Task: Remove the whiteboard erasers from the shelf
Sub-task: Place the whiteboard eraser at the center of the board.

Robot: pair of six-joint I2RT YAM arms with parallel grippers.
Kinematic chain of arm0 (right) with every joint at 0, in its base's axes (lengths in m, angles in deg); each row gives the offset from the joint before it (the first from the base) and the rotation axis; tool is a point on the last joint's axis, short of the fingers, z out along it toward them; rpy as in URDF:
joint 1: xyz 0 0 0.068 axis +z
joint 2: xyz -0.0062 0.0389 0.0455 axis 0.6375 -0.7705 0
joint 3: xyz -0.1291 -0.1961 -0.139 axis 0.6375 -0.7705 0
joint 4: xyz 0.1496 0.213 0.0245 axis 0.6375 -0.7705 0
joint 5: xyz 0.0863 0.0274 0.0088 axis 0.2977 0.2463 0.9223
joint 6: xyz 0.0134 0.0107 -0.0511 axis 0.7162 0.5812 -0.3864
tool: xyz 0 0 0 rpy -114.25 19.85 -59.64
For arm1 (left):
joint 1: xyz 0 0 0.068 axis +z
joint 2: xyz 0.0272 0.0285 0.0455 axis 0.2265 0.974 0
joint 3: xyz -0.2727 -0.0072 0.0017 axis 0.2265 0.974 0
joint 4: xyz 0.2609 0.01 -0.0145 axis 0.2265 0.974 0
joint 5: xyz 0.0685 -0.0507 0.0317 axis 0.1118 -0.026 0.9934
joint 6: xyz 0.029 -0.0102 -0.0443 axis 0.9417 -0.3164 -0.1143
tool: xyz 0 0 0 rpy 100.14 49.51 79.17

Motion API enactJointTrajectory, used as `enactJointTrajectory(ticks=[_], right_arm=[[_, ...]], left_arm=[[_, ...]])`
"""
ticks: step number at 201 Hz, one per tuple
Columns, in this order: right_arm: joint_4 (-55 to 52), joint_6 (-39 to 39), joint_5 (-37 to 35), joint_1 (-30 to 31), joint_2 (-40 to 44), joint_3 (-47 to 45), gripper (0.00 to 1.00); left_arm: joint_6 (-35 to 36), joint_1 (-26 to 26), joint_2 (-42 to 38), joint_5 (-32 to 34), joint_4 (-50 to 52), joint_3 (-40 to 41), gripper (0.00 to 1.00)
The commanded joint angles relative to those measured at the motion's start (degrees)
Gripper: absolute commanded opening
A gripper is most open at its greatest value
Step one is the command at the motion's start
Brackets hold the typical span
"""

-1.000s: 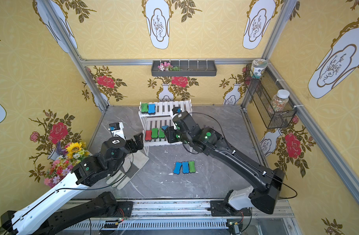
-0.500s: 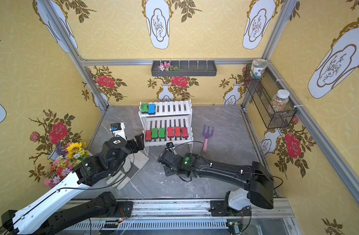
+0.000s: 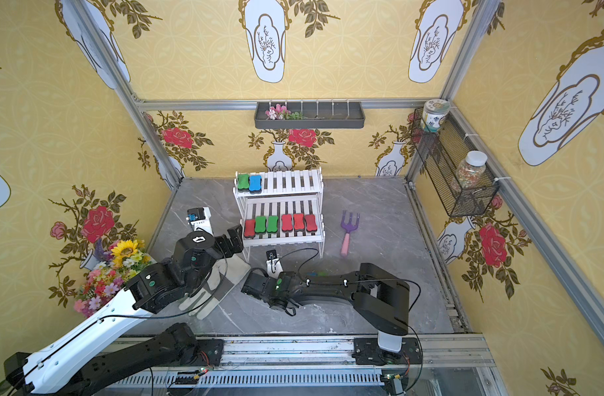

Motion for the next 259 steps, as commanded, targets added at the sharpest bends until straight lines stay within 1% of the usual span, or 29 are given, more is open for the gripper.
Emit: enactJointTrajectory(ticks=[1,17,42,86,94,105,119,131,152,173,185,207,227,240,259], right_arm=[[-1.04,2.96,-3.23,-0.07,-1.08,0.52,0.36],[-1.65,4.41,-3.83,-0.48,-1.85,-0.03,0.35],[-0.37,3.84,-3.25,-1.77,-3.00,-0.22,0.36],[0.32,3.37,-0.52,-3.48,-5.89,1.08,0.37],[0.34,3.41,-0.19,-3.50,-6.07,1.05,0.41],[0.83,3.25,0.49,-3.67,-6.07,0.86,0.52],[1.61,2.51,0.71,-3.68,-5.91,0.70,0.59],[2.38,1.69,0.98,-3.61,-5.78,0.63,0.62],[2.43,0.68,-0.55,-3.12,-4.49,0.43,0.63],[2.21,-1.56,-3.33,-2.18,-1.17,-0.05,0.64],[-0.02,-2.92,-5.67,-1.17,1.17,0.33,0.64],[-2.50,-5.92,-9.06,1.06,9.03,-0.78,0.65],[-1.36,-8.60,-8.09,0.99,18.60,-4.30,0.65],[-0.84,-11.18,-7.63,0.40,23.24,-5.45,0.65],[-1.17,-13.91,-5.88,-2.67,27.84,-6.16,0.66]], left_arm=[[0.10,0.08,0.43,0.63,-1.29,-0.08,0.99],[0.05,0.07,0.26,0.41,-1.34,-0.07,0.99],[-0.08,0.07,-0.22,0.41,-1.42,0.15,0.99],[-0.16,0.07,-0.08,0.39,-1.17,0.10,0.99],[-0.17,0.07,-0.13,0.51,-1.21,0.01,1.00],[-0.16,0.07,-0.27,0.69,-1.22,0.17,0.99],[-0.11,0.08,-0.12,0.40,-1.32,0.19,0.99],[-0.18,0.07,0.16,0.19,-1.33,0.10,0.99],[-0.08,0.07,0.68,0.09,-1.04,-0.24,0.99],[-0.21,0.07,1.00,-0.31,-0.99,-0.64,0.99],[-0.31,0.07,1.21,-1.09,-0.99,-1.07,1.00],[-0.73,0.08,2.16,-2.77,-0.71,-2.12,0.99],[-0.45,0.09,3.98,-5.23,-0.17,-3.74,0.99],[-0.18,0.16,5.93,-6.51,1.03,-5.68,0.99],[0.53,0.54,8.81,-7.95,2.79,-10.78,0.98]])
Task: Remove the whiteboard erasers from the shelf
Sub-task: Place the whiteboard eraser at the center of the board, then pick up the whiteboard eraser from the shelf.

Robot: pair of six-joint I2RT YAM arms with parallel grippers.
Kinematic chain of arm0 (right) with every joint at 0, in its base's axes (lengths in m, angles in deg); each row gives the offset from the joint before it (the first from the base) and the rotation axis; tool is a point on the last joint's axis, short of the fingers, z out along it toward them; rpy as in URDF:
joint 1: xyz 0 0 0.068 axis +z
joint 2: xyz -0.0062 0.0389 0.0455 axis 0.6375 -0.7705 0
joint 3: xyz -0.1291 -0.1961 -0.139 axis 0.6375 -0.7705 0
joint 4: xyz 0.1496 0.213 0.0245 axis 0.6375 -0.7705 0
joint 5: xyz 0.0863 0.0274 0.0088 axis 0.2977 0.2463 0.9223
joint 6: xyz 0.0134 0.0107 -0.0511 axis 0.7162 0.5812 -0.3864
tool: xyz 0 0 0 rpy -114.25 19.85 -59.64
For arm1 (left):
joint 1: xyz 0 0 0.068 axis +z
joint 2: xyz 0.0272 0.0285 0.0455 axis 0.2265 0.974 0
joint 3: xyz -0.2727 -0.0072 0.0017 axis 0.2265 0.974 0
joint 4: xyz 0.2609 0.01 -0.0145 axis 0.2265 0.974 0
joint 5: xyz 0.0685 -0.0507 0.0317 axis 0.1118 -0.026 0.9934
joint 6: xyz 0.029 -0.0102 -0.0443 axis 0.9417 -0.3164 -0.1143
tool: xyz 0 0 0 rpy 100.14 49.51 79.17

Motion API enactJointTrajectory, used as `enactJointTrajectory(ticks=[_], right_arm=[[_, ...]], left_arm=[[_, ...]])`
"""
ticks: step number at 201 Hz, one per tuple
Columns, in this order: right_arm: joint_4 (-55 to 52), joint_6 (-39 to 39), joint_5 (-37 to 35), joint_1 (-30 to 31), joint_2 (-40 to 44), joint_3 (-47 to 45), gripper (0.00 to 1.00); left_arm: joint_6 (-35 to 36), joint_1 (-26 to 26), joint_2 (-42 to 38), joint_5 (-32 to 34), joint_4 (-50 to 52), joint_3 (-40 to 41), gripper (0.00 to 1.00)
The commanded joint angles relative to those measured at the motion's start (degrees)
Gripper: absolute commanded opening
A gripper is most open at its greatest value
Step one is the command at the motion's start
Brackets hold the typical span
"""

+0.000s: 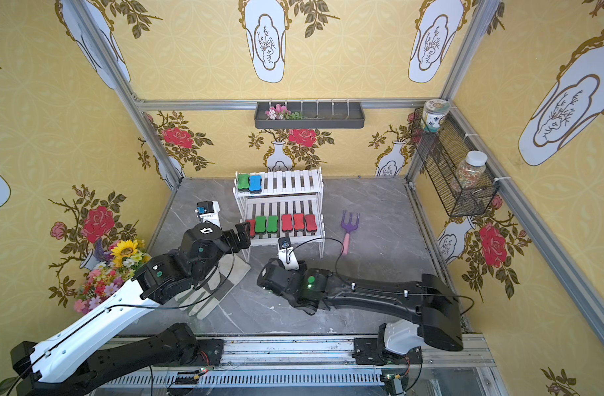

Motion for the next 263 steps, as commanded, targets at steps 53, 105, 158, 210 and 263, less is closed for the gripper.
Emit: enactJointTrajectory(ticks=[53,105,158,210,263], right_arm=[[3.17,-11.23,10.70,-14.54,12.13,-4.73,0.64],[2.45,-14.69,17.28,-21.88,15.30,-6.30,0.65],[3.33,-16.08,20.78,-26.81,19.14,-9.32,0.65],[3.47,-16.63,22.43,-29.27,20.38,-10.90,0.66],[3.67,-16.39,23.22,-30.44,20.79,-11.59,0.68]], left_arm=[[7.83,9.89,15.84,-14.89,7.46,-25.81,0.91],[14.35,13.67,35.10,-16.81,19.54,-48.16,0.78],[15.81,13.76,45.36,-12.46,25.00,-60.86,0.66],[16.55,13.76,48.35,-8.10,28.43,-62.62,0.65],[16.92,13.67,49.27,-7.30,28.06,-61.62,0.65]])
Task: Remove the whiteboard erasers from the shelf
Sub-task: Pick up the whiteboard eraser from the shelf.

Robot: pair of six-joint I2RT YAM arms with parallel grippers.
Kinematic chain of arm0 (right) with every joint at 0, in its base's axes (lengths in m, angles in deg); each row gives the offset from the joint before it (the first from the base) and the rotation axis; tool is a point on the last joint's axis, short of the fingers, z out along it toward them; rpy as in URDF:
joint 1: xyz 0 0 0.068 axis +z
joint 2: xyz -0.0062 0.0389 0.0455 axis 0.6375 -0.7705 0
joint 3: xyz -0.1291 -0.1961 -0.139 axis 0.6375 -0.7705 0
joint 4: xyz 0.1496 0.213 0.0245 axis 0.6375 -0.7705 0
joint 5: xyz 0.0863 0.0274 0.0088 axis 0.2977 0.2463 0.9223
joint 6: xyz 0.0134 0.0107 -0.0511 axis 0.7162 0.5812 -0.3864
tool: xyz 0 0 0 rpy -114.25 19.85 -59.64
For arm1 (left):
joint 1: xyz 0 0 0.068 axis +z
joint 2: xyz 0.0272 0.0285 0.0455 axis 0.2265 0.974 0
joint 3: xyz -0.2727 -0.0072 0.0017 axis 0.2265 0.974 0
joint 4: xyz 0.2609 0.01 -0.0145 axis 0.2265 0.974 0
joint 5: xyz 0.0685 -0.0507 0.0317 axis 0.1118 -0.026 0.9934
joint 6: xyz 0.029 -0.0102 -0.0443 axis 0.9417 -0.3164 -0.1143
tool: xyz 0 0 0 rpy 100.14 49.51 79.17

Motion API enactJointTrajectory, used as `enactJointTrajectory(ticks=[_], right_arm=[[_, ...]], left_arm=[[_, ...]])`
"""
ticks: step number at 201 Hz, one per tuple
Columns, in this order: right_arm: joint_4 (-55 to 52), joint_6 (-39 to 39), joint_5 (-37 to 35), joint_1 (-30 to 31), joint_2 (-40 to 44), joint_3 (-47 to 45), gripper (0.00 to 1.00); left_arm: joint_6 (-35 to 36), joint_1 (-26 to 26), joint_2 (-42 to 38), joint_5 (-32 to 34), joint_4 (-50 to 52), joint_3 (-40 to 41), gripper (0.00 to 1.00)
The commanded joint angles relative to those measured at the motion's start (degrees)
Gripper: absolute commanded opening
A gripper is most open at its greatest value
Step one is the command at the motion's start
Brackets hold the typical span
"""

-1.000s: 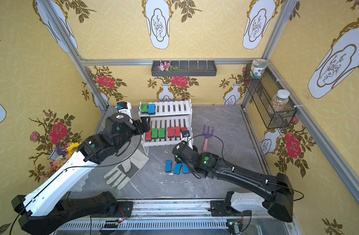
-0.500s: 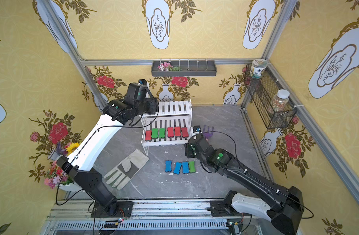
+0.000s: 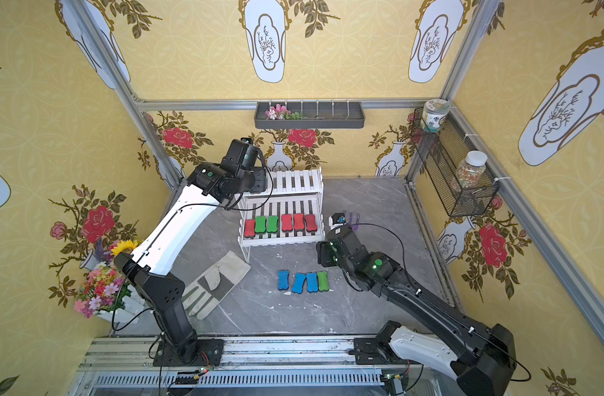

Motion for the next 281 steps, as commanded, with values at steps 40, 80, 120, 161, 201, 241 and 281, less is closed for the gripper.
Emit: enactJointTrajectory(ticks=[40,80,120,161,201,241,281], right_arm=[[2.42,-0.34,0.51,-0.80,0.36,-0.55,0.68],[2.29,-0.25,0.95,-1.20,0.36,-0.73,0.68],[2.05,-0.30,1.52,-2.10,0.62,-0.84,0.69],[2.20,-0.42,2.26,-2.91,1.05,-1.10,0.69],[1.90,-0.49,2.78,-3.87,1.77,-1.37,0.69],[1.88,-0.62,3.14,-4.30,1.80,-1.30,0.69],[1.81,-0.50,3.33,-4.60,2.03,-1.28,0.69]], left_arm=[[1.39,-0.06,1.85,2.04,-0.29,0.10,0.63],[1.90,-0.06,2.52,0.56,-1.29,-0.09,0.61],[2.19,-0.06,2.92,0.12,-1.94,0.02,0.59],[2.14,-0.14,3.88,0.19,-1.84,0.04,0.57],[1.62,-0.65,3.65,0.92,-2.29,-0.17,0.57],[1.88,-1.18,2.72,2.79,-3.36,-0.07,0.57],[1.78,-1.12,3.47,4.91,-3.22,0.73,0.57]])
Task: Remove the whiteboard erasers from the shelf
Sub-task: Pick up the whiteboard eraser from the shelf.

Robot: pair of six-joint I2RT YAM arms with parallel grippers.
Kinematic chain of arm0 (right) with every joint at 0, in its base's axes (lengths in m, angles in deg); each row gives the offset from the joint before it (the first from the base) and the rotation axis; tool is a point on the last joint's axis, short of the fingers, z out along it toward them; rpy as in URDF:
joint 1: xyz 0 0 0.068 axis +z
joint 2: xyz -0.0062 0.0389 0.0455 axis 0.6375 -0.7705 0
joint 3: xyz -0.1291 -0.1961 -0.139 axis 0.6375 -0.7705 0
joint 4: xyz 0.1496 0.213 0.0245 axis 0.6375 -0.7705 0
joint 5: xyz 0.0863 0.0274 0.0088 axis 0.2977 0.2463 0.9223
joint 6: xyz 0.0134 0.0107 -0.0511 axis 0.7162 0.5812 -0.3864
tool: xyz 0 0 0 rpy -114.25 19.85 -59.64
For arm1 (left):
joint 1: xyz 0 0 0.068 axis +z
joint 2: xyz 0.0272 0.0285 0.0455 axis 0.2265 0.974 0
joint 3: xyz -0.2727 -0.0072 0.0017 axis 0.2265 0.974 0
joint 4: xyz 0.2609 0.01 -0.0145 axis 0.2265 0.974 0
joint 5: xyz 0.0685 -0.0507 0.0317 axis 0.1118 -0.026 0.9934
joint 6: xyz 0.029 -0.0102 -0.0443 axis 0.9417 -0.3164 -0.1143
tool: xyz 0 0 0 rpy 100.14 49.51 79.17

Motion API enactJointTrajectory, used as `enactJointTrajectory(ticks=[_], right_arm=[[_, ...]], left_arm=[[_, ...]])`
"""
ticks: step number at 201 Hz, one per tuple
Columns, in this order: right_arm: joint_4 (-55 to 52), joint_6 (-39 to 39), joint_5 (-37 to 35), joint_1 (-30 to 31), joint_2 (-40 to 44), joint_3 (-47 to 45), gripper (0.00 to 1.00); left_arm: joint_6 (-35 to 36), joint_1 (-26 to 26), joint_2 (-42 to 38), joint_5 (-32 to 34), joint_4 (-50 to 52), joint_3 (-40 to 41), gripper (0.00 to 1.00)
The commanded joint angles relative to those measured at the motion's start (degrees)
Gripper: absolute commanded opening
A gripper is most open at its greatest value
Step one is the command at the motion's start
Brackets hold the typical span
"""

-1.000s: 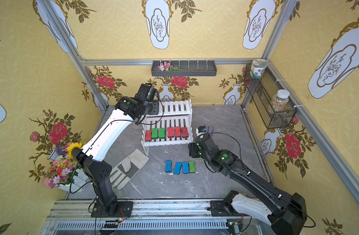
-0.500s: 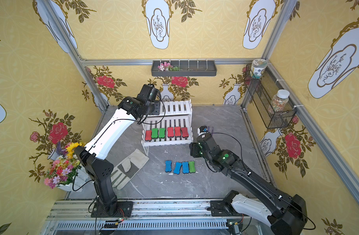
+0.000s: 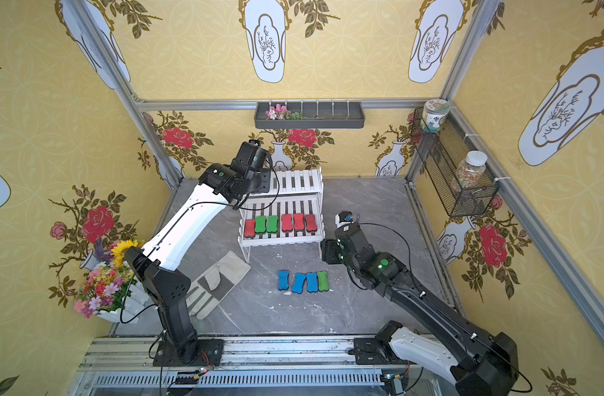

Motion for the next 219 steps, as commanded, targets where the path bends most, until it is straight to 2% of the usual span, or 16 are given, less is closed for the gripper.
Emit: enactJointTrajectory(ticks=[1,118,219], right_arm=[[0.91,-0.48,0.31,-0.18,0.28,-0.16,0.69],[-0.16,-0.98,0.42,-1.51,1.39,0.41,0.70],[-0.53,-1.33,0.75,-2.39,1.36,0.90,0.70]], left_arm=[[0.15,-0.02,0.59,1.92,-0.90,0.62,0.57],[0.05,-0.02,1.85,2.03,-1.41,2.55,0.57],[-0.29,-0.80,1.69,2.53,-2.33,0.67,0.45]])
